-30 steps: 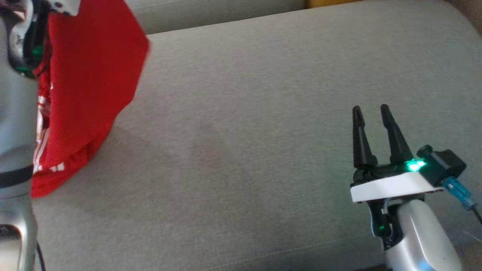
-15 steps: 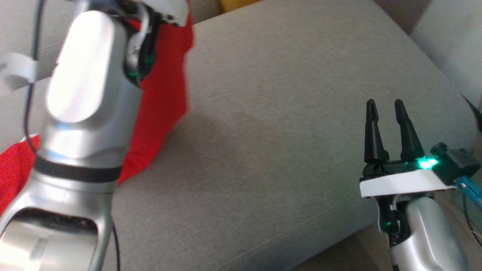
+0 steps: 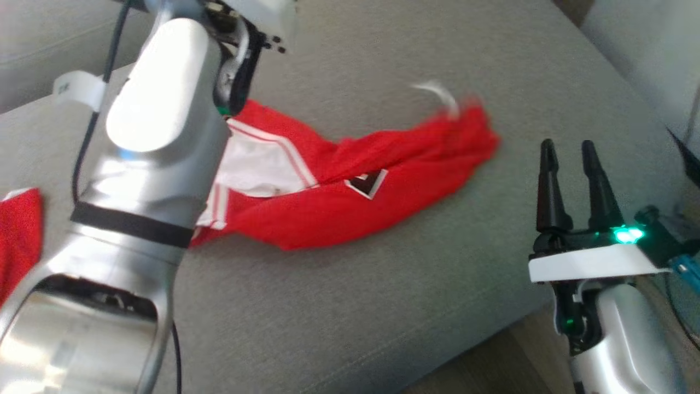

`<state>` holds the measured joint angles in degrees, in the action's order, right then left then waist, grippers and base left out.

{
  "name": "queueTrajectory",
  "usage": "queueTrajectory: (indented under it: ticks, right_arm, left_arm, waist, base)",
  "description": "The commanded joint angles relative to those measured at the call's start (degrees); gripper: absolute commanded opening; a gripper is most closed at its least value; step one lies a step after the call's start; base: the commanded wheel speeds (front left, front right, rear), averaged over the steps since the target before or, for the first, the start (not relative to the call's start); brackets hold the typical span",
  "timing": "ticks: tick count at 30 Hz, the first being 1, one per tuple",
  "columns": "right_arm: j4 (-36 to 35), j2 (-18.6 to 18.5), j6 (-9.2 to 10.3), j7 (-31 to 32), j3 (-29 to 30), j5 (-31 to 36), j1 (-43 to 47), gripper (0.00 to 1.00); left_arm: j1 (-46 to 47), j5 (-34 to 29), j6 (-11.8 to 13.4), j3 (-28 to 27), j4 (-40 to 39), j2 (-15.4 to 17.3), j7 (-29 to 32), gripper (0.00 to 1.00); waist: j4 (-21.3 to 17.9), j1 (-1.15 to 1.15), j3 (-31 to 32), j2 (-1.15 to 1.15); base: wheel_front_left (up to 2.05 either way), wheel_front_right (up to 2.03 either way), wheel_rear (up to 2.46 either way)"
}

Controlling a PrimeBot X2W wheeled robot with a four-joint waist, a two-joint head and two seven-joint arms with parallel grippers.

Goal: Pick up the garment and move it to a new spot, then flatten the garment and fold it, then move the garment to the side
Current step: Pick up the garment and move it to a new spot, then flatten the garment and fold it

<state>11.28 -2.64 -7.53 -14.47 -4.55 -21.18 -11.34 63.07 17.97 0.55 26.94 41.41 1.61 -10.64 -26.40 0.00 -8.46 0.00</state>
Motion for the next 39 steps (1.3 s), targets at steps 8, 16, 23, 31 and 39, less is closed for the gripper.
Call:
queueTrajectory:
  ticks: [8, 16, 23, 31, 39]
  right_arm:
    - [-2.10, -0.23, 0.04, -0.52, 2.69, 2.86, -0.75, 1.00]
    - [-1.19, -0.23, 0.04, -0.52, 4.17, 6.41, 1.73, 1.00]
    - [0.43, -0.23, 0.04, -0.52, 3.07, 7.95, 3.71, 1.00]
    - [1.36, -0.23, 0.04, -0.52, 1.87, 10.42, 3.82, 1.00]
    - [4.49, -0.23, 0.04, 3.08, 0.63, 16.47, -0.19, 1.00]
  left_arm:
    - [-2.80, 1.82, -0.88, -4.63, -1.83, 8.53, -3.51, 1.00]
    - [-21.85, 4.29, -0.85, -6.55, -11.98, 12.36, -4.24, 1.00]
    - [-42.32, 6.15, 2.57, -8.95, -25.18, 10.43, -4.34, 1.00]
    - [-55.32, 3.15, 3.77, -12.92, -35.55, 4.40, -4.35, 1.00]
    - [-53.75, -0.12, 1.20, -12.62, -35.48, 2.73, -4.35, 1.00]
  waist:
    - [12.98, 0.00, 2.93, 0.00]
    - [24.39, 0.00, 6.25, 0.00]
    - [29.13, 0.00, 7.69, 0.00]
    - [32.34, 0.00, 7.01, 0.00]
    - [35.62, 0.00, 3.83, 0.00]
  base:
    - [0.00, 0.00, 0.00]
    - [0.00, 0.00, 0.00]
    - [0.00, 0.00, 0.00]
    - [0.00, 0.00, 0.00]
    - [0.00, 0.00, 0.00]
